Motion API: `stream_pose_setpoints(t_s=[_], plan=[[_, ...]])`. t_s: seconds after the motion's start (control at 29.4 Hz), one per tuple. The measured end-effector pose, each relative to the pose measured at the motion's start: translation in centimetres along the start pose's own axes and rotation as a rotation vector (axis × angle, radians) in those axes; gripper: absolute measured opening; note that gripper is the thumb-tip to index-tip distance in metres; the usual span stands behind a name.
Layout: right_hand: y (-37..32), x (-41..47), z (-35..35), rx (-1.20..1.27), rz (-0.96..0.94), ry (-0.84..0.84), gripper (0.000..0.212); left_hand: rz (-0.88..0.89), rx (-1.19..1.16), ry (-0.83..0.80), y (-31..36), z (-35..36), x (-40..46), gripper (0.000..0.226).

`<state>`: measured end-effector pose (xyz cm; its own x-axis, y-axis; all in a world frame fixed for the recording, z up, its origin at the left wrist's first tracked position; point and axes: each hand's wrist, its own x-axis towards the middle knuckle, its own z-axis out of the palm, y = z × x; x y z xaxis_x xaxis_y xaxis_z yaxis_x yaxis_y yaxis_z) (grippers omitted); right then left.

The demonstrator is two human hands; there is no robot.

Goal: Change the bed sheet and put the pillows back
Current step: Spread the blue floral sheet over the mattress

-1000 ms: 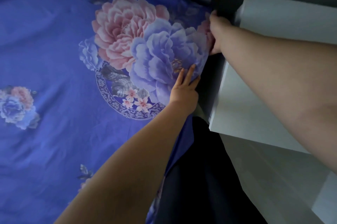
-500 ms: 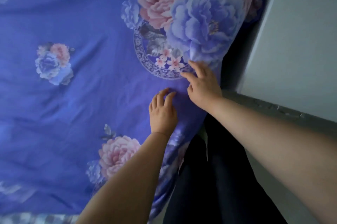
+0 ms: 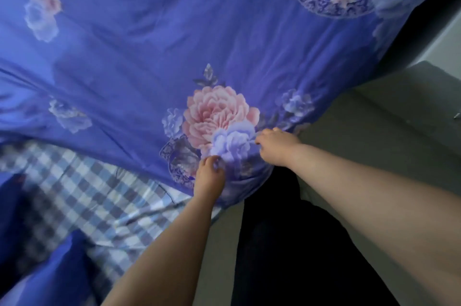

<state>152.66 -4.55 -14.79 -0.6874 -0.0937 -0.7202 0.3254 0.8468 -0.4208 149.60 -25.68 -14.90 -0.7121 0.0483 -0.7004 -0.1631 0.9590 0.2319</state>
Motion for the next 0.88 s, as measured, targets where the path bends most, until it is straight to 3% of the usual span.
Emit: stream_pose_setpoints(t_s=[0.17,0.27,0.37,0.44,0.51,0.54,0.68,0.78,0.88], plan=[[-5.6,-2.3,4.9,0.134,-0.025,-0.041,0.029,-0.013,-0.220,0.306,-5.9,0.0,-3.9,0.028],[-9.4,-3.5,7.9,0.236,-0.037,0.018,0.031,-0.147,-0.323,0.413,-9.5,-0.8,-5.3,0.031],[-13.7,-4.0,10.6,0.306,-0.089,0.027,0.028,-0.467,-0.586,0.340,-13.0,-2.2,-4.9,0.032],[-16.6,-3.6,12.0,0.348,-0.053,-0.001,0.025,-0.682,-0.966,0.176,-15.1,-3.3,-4.3,0.021],[-19.3,-2.8,13.2,0.455,0.067,-0.039,0.019,-0.767,-1.219,0.025,-16.7,-4.5,-3.8,0.020],[-20.5,-2.2,13.8,0.624,0.152,-0.070,0.019,-0.758,-1.282,-0.010,-17.5,-5.0,-3.2,0.024],[-25.2,0.1,15.3,1.727,0.592,-0.178,0.025,-0.605,-1.431,-0.054,-19.7,-7.9,0.6,0.044],[-27.4,3.4,16.4,2.104,0.692,0.093,0.043,-0.443,-1.466,-0.132,-21.0,-11.4,4.5,0.040],[-28.9,5.5,16.3,2.383,0.733,0.371,0.026,-0.352,-1.493,-0.159,-21.5,-14.8,7.4,0.031]])
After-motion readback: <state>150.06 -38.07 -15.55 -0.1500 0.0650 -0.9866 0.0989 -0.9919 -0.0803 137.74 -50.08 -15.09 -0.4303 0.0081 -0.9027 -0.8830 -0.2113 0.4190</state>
